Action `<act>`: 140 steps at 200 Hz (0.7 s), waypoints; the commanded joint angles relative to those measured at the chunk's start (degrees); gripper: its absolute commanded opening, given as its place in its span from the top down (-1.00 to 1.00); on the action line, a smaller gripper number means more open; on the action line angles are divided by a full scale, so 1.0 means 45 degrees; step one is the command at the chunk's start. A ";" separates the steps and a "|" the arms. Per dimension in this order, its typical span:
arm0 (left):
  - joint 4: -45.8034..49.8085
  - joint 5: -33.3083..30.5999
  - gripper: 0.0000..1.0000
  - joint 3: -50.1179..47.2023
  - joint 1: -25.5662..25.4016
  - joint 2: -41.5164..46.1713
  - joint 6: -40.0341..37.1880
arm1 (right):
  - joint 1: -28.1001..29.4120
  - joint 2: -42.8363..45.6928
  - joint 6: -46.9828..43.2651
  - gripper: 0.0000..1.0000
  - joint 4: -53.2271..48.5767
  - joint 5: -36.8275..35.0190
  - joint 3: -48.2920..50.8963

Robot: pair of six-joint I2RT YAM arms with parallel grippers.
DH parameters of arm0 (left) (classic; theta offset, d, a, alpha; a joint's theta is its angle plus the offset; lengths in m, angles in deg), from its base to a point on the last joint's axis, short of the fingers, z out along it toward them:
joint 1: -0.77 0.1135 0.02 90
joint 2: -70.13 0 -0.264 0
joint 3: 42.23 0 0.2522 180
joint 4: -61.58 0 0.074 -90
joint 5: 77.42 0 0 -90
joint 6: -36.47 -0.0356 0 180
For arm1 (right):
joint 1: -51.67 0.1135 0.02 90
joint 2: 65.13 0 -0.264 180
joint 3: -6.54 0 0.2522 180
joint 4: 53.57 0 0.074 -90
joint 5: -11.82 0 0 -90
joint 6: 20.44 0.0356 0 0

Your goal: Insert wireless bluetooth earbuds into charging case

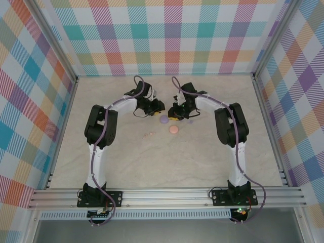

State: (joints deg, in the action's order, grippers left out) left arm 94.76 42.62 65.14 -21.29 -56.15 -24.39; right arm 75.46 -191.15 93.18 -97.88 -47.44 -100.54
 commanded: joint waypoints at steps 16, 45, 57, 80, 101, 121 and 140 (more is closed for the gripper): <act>0.0217 0.0163 0.41 -0.0463 -0.0250 0.0120 -0.0013 | 0.0075 -0.0566 0.0150 0.65 -0.0595 0.0394 -0.0716; 0.0172 0.0034 0.43 -0.1006 -0.0272 0.0494 -0.0120 | 0.0104 -0.0902 0.0133 0.67 -0.0722 0.0397 -0.1043; 0.0220 0.0029 0.49 -0.1152 -0.0273 0.0590 -0.0151 | 0.0104 -0.1043 0.0142 0.67 -0.0793 0.0371 -0.1218; 0.0244 0.0087 0.50 -0.1500 -0.0287 0.0822 -0.0149 | 0.0104 -0.1295 0.0172 0.69 -0.0900 0.0356 -0.1565; 0.0201 0.0085 0.50 -0.1939 -0.0348 0.1170 -0.0164 | 0.0128 -0.1511 0.0133 0.69 -0.1085 0.0393 -0.1974; 0.0175 0.0086 0.50 -0.2334 -0.0410 0.1542 -0.0092 | 0.0142 -0.1780 0.0038 0.69 -0.1355 0.0463 -0.2396; 0.0191 0.0060 0.49 -0.2687 -0.0484 0.1929 0.0003 | 0.0187 -0.1955 -0.0016 0.70 -0.1580 0.0471 -0.2786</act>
State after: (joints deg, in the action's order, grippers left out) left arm 94.76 42.95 54.97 -22.17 -51.62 -24.58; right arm 75.79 -198.51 93.13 -102.10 -46.59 -110.31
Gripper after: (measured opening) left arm 0.252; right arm 0.150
